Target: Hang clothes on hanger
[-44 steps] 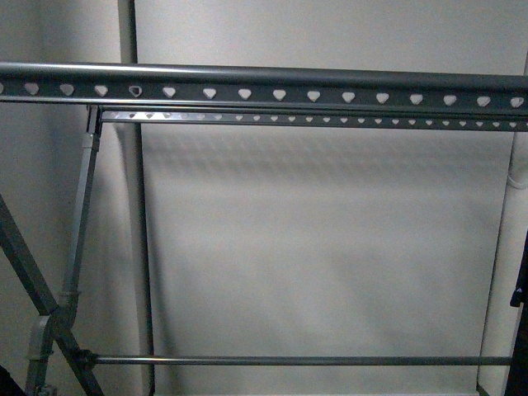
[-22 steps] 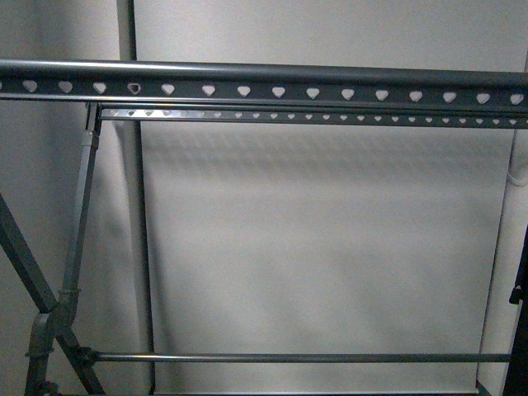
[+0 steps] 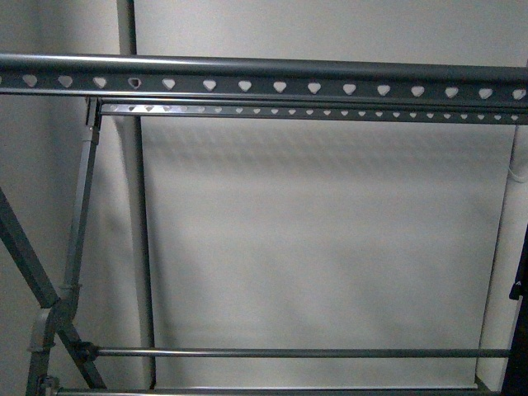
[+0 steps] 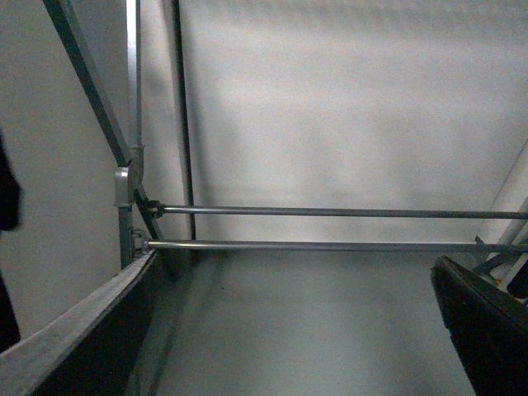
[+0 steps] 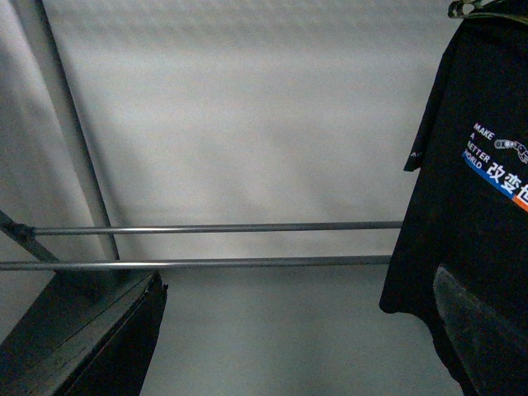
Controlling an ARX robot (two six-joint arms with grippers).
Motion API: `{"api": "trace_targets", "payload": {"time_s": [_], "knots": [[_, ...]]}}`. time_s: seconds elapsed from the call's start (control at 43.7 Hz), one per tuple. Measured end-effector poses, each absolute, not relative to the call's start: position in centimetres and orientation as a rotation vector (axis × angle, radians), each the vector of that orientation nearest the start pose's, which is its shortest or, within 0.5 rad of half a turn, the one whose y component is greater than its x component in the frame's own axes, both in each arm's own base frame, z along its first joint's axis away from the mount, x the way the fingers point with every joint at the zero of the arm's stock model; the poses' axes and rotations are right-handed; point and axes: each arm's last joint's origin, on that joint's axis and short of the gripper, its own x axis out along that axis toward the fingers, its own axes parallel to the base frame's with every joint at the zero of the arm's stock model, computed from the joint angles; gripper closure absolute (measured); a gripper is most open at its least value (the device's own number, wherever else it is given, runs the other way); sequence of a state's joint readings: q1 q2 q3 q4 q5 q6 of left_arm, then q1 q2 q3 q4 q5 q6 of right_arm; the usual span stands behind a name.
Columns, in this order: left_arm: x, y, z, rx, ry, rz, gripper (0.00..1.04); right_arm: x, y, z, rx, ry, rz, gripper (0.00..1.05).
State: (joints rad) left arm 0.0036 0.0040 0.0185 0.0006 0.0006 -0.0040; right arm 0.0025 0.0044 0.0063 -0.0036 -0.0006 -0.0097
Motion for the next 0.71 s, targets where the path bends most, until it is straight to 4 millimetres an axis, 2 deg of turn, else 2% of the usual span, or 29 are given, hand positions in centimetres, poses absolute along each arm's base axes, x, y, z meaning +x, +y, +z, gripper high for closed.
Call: {"api": "trace_targets", "payload": {"time_s": [0.595,0.687,0.71], "knots": [[9.68,0.03,16.95,-0.004,-0.015,0.001,0.07,9.76,0.02,16.50,-0.010,0.002,0.003,0.07],[10.04,0.23,17.15,0.067,-0.024,-0.352,0.07,9.76,0.03,16.50,-0.010,0.002,0.005,0.07],[10.04,0.26,17.22,0.072,-0.031,-0.394,0.07,9.76,0.03,16.50,-0.010,0.002,0.004,0.07]]}}
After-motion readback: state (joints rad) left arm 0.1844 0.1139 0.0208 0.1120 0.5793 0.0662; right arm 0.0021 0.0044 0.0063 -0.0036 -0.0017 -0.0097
